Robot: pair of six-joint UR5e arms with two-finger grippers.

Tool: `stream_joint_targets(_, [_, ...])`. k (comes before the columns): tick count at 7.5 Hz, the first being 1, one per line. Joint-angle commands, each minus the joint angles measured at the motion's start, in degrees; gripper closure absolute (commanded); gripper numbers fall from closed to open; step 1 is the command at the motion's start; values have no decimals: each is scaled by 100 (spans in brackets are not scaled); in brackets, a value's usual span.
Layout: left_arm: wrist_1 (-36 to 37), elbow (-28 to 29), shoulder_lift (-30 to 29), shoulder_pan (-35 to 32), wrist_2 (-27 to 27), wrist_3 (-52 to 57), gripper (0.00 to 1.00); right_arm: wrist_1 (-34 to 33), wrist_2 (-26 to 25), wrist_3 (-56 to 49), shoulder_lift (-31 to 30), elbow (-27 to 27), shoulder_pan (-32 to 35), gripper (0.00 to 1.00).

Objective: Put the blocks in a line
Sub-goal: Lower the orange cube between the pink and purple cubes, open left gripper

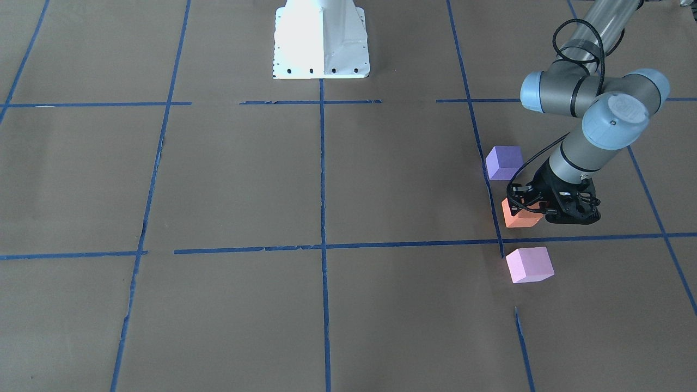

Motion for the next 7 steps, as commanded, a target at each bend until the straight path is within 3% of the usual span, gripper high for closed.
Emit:
stream_joint_targets(1, [22,2,-7,3,-55,-3,98,0,0,0,0,0,0,0])
stream_joint_targets(2, [118,-16,-16,3,-81,-3,98,0,0,0,0,0,0,0])
stream_joint_targets(3, [153,-7,-16,3,-308,-3,91,-9,0,0,0,0,0,0])
stream_joint_targets(5, [162,2,-33,11,-336,5,17,0,0,0,0,0,0,0])
stream_joint_targets(6, [162,2,-33,11,-336,5,2,0,0,0,0,0,0,0])
stream_joint_targets(7, [162,2,-33,11,-336,5,0,0,0,0,0,0,0,0])
